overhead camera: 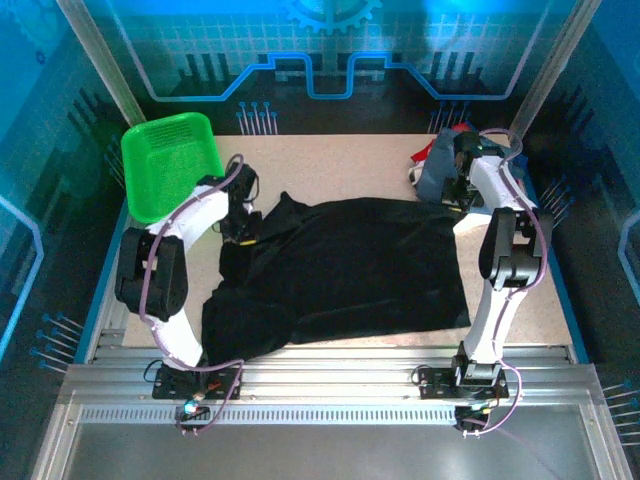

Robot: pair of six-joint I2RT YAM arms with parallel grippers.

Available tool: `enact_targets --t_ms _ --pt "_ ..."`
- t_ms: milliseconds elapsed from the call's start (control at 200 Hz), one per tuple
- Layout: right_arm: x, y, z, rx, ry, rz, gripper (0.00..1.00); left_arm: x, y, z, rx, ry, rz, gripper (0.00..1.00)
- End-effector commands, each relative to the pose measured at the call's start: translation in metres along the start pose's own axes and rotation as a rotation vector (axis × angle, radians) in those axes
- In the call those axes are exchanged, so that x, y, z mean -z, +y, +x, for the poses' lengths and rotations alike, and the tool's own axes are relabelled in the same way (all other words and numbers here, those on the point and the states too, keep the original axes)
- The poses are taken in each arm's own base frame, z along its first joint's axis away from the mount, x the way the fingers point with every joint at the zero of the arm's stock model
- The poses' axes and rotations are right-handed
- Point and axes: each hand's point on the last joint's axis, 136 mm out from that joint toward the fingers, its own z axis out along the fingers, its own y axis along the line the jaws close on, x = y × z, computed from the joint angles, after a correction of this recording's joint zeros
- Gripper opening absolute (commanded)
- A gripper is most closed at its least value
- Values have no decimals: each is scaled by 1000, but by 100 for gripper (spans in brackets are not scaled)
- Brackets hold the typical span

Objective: Fold and stack the t-shirts

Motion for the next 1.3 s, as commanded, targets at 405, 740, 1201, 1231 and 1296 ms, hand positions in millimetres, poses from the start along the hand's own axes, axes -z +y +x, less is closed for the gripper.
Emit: enact_targets --t_ms 405,740,1201,1231,1296 --pt "6 -6 -1 -18 -30 -10 0 70 -84 0 -151 -177 66 66" --pt "3 -3 -1 -14 -24 -26 0 14 -122 -4 -405 -90 -80 63" --pt "0 -3 1 -10 -18 -37 0 -35 -117 -31 -419 -111 -240 55" --pt "0 -3 0 -10 -20 -38 0 -38 -117 -32 -420 -110 -239 55" --pt "0 -3 0 -10 -19 -38 0 -44 -118 -32 -427 -106 -245 53"
